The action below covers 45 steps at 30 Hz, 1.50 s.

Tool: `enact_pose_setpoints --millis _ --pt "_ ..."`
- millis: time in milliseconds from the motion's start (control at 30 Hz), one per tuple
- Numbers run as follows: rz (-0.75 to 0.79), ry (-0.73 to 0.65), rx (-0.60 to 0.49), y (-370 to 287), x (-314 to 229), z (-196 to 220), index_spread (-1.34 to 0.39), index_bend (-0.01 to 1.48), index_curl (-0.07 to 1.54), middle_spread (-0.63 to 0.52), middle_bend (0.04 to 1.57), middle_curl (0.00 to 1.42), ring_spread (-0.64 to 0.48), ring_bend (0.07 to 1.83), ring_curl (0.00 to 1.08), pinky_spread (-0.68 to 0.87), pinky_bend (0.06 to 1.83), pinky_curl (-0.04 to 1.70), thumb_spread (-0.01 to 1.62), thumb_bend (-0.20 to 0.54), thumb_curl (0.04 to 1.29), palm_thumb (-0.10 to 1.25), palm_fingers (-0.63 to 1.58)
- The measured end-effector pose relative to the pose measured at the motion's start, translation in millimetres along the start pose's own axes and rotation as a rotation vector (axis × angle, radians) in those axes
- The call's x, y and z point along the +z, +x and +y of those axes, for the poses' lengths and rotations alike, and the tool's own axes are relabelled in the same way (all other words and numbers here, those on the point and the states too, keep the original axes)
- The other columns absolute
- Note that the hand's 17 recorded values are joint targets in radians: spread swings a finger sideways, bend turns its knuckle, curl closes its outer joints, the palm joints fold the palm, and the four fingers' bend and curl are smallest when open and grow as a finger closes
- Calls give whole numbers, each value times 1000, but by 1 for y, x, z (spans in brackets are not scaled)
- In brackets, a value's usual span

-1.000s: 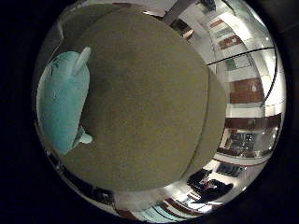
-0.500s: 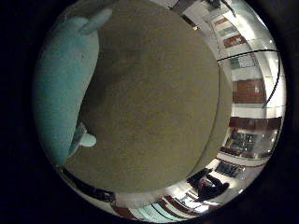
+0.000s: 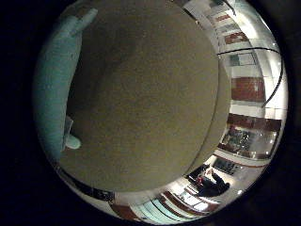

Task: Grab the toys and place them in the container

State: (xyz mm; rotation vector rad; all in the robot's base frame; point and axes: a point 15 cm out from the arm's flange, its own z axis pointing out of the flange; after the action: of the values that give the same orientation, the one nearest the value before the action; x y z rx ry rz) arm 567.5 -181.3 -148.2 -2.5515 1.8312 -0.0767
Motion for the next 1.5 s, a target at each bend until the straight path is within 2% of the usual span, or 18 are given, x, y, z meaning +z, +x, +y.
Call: enact_pose_setpoints --millis 67,133,167,233,267,333,367,433,467,500,533,567,600,733,833,1000,1200,1500 --pt "0 0 3 0 0 0 -398 212 350 -47 258 325 79 306 267 410 392 68 1024 -26 302 512 481" --pt "0 0 10 3 0 2 -390 186 357 -100 278 338 -14 438 294 367 403 35 1027 -25 300 516 679" --pt "-1 -1 12 3 1 3 -387 191 364 -121 293 346 -46 465 303 338 406 23 1028 -25 299 517 709" --pt "0 0 14 5 0 4 -386 180 366 -169 405 395 -141 559 332 196 479 -5 1030 -23 303 526 916" --pt "1 0 16 6 0 5 -388 193 386 -193 456 427 -189 614 361 74 570 4 1032 -22 303 536 1053" --pt "2 1 20 9 -1 5 -399 249 434 -211 531 475 -237 689 405 -89 697 16 1034 -22 307 548 1193" --pt "3 1 19 9 -1 5 -399 283 462 -218 579 502 -249 732 428 -172 818 49 1036 -19 309 560 1242" --pt "3 -1 18 9 -1 6 -392 451 547 -203 720 564 -241 860 480 -274 978 109 1044 -17 316 589 1355" --pt "5 -2 13 9 -1 6 -383 500 574 -189 776 585 -235 898 495 -293 1020 131 1044 -18 316 598 1345" --pt "8 -3 8 10 -1 6 -358 615 619 -171 867 610 -224 952 515 -294 1104 177 1048 -17 322 617 1396" --pt "9 -5 4 11 -1 7 -354 647 631 -168 879 613 -220 961 519 -291 1116 185 1049 -17 324 621 1397" --pt "10 -6 3 11 -1 7 -308 810 682 -145 965 637 -205 1071 554 -270 1219 250 1047 -12 336 660 1437" --pt "10 -6 2 11 -1 7 -286 870 701 -139 1019 651 -197 1121 567 -262 1271 282 1047 -8 346 691 1405" --pt "20 -9 -18 12 -3 7 -232 1062 752 -119 1228 712 -203 1289 645 -208 1463 401 973 55 474 972 1258" --pt "31 3 -14 20 -11 4 -212 1123 764 -107 1291 723 -210 1326 677 -187 1518 449 911 53 546 1050 1195" --pt "67 43 21 52 -43 4 -186 1189 761 -88 1345 719 -207 1347 722 -158 1549 529 853 -7 655 1081 1148" --pt "93 67 54 71 -93 18 -178 1215 748 -82 1372 707 -206 1353 752 -152 1530 598 812 -13 745 1083 1139" --pt "60 16 57 49 -168 44 -176 1224 734 -80 1387 689 -203 1350 768 -156 1482 681 793 -15 819 1062 1137"
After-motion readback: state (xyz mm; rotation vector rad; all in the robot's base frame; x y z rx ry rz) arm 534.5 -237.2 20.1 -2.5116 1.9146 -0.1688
